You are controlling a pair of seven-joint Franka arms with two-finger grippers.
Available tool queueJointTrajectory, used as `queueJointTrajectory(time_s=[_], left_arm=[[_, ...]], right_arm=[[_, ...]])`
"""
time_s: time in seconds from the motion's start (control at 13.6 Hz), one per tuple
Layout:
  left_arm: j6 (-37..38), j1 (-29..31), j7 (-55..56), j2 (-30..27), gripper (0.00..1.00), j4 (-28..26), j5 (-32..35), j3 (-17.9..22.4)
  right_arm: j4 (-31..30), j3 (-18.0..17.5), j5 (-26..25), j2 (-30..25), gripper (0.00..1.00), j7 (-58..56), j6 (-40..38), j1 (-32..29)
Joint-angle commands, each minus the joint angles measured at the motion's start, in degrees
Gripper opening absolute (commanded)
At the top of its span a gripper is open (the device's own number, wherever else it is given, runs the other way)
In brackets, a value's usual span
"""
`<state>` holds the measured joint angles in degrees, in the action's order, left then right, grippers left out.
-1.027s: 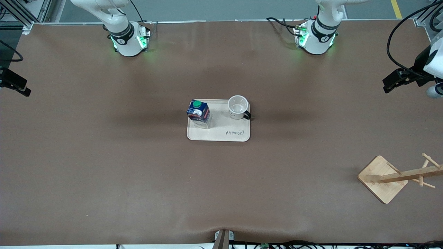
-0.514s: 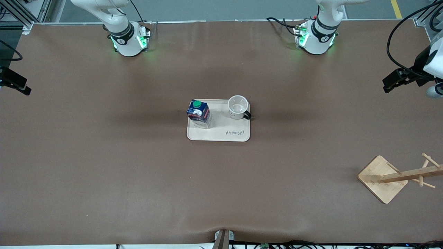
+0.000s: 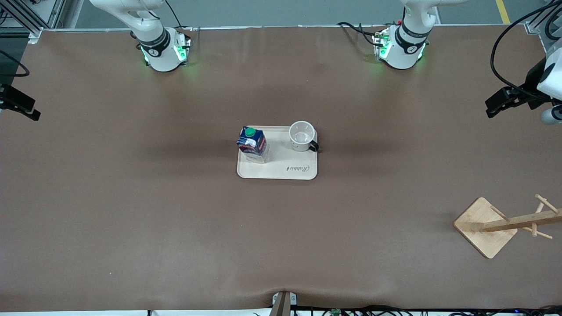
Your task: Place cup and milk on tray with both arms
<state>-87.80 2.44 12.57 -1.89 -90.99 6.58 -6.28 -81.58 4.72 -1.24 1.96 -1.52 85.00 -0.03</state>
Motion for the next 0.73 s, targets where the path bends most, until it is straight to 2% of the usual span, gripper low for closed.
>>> queueJointTrajectory(time_s=[0.0, 0.66], left_arm=[[0.6, -0.1, 0.5, -0.5, 1.00, 0.0, -0.6, -0.1], [1.4, -0.3, -0.6, -0.7, 1.00, 0.2, -0.9, -0.4]], right_arm=[[0.6, -0.1, 0.5, -0.4, 1.00, -0.6, -0.9, -0.3], [0.6, -0.1, 0.7, -0.3, 1.00, -0.3, -2.3, -0.4]])
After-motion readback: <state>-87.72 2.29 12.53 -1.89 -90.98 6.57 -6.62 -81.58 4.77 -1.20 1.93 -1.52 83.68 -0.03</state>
